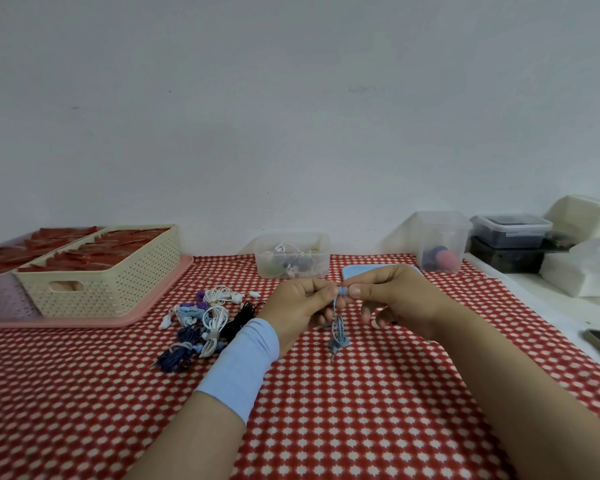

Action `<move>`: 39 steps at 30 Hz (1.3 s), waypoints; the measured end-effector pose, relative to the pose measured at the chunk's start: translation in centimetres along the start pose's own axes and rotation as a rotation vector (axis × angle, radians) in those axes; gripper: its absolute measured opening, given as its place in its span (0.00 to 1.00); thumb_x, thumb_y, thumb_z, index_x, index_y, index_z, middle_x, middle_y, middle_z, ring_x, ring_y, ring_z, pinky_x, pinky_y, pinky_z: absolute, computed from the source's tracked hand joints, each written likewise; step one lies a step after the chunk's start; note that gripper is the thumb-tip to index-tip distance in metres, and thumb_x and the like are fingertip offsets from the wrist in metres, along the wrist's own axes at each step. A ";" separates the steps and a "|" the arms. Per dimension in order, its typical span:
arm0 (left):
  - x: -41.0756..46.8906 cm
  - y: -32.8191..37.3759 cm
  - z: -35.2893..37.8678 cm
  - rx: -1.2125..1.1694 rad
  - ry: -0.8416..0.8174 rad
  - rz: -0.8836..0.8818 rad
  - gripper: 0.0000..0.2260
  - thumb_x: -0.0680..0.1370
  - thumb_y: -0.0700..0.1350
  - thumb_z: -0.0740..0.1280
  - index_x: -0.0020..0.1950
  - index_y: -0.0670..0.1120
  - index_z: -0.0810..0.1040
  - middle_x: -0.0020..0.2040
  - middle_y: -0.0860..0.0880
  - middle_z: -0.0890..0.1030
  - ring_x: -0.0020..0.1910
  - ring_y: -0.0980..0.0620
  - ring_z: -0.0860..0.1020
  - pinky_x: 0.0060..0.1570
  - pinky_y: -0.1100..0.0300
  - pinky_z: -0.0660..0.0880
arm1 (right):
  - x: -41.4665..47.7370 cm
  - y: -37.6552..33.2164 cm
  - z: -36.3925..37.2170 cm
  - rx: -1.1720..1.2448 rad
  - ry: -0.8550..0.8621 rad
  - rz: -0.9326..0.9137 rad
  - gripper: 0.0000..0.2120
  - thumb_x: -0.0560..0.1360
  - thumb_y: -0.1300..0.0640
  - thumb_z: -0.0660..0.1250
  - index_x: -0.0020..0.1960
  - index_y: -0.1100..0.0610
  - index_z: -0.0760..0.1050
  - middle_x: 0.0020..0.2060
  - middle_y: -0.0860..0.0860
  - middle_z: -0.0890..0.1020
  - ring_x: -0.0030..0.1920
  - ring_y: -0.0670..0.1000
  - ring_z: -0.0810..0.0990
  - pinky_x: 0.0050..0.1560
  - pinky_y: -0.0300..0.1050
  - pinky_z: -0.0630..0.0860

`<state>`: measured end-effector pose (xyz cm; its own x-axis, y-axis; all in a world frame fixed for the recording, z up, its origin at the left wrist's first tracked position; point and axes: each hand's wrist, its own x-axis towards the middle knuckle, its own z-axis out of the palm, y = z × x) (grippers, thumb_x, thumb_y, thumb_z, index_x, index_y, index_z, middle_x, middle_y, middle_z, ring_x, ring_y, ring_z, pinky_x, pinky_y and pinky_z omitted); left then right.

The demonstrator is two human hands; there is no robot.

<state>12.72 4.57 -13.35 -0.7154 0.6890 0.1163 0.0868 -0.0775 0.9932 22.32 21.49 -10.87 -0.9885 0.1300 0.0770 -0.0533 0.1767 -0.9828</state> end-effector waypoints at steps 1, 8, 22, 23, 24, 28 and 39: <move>0.0 0.0 -0.1 0.005 0.004 -0.003 0.06 0.80 0.39 0.65 0.51 0.40 0.82 0.37 0.49 0.83 0.31 0.57 0.75 0.33 0.65 0.74 | 0.1 0.0 0.1 0.004 0.004 0.009 0.07 0.77 0.60 0.70 0.51 0.58 0.86 0.49 0.57 0.87 0.33 0.49 0.79 0.32 0.42 0.70; -0.1 -0.1 0.5 -0.020 0.026 0.016 0.06 0.80 0.39 0.65 0.51 0.40 0.83 0.36 0.49 0.82 0.31 0.57 0.75 0.33 0.66 0.75 | 0.6 0.5 0.0 0.037 -0.005 0.061 0.07 0.72 0.55 0.72 0.46 0.55 0.87 0.47 0.56 0.87 0.31 0.47 0.78 0.29 0.38 0.69; -0.2 0.2 1.8 -0.231 0.136 -0.095 0.08 0.82 0.40 0.63 0.49 0.41 0.81 0.35 0.49 0.82 0.31 0.57 0.76 0.34 0.66 0.76 | 0.6 0.0 0.8 -0.352 0.212 -0.248 0.05 0.77 0.61 0.72 0.48 0.55 0.87 0.38 0.52 0.87 0.31 0.65 0.81 0.30 0.53 0.80; -0.3 0.3 1.8 -0.255 0.140 -0.101 0.08 0.82 0.40 0.63 0.49 0.40 0.81 0.35 0.49 0.82 0.31 0.57 0.76 0.34 0.66 0.76 | 0.5 0.0 0.8 -0.367 0.198 -0.258 0.05 0.76 0.61 0.73 0.49 0.55 0.87 0.37 0.52 0.87 0.32 0.65 0.81 0.31 0.53 0.81; -0.3 0.3 1.7 -0.266 0.142 -0.102 0.08 0.82 0.40 0.63 0.50 0.40 0.81 0.35 0.49 0.82 0.31 0.57 0.76 0.33 0.66 0.76 | 0.5 -0.1 0.7 -0.374 0.190 -0.261 0.05 0.76 0.62 0.73 0.50 0.55 0.87 0.37 0.51 0.87 0.32 0.64 0.82 0.31 0.53 0.81; -0.3 0.1 2.0 -0.172 0.127 -0.065 0.08 0.82 0.40 0.63 0.49 0.40 0.81 0.36 0.50 0.82 0.31 0.57 0.77 0.34 0.65 0.76 | 0.5 0.0 0.6 -0.421 0.234 -0.276 0.03 0.74 0.61 0.75 0.45 0.55 0.87 0.31 0.45 0.85 0.26 0.47 0.79 0.28 0.42 0.78; -0.3 0.2 1.8 0.231 0.252 0.284 0.05 0.81 0.38 0.64 0.48 0.42 0.79 0.36 0.47 0.83 0.31 0.55 0.79 0.35 0.63 0.78 | 0.6 0.2 1.8 -0.002 0.254 -0.081 0.04 0.74 0.57 0.75 0.44 0.58 0.86 0.37 0.55 0.84 0.33 0.49 0.74 0.30 0.43 0.74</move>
<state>14.20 5.67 -13.14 -0.7852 0.4637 0.4105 0.4365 -0.0558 0.8980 21.48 19.89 -11.36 -0.9140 0.3555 0.1954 -0.1304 0.1986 -0.9714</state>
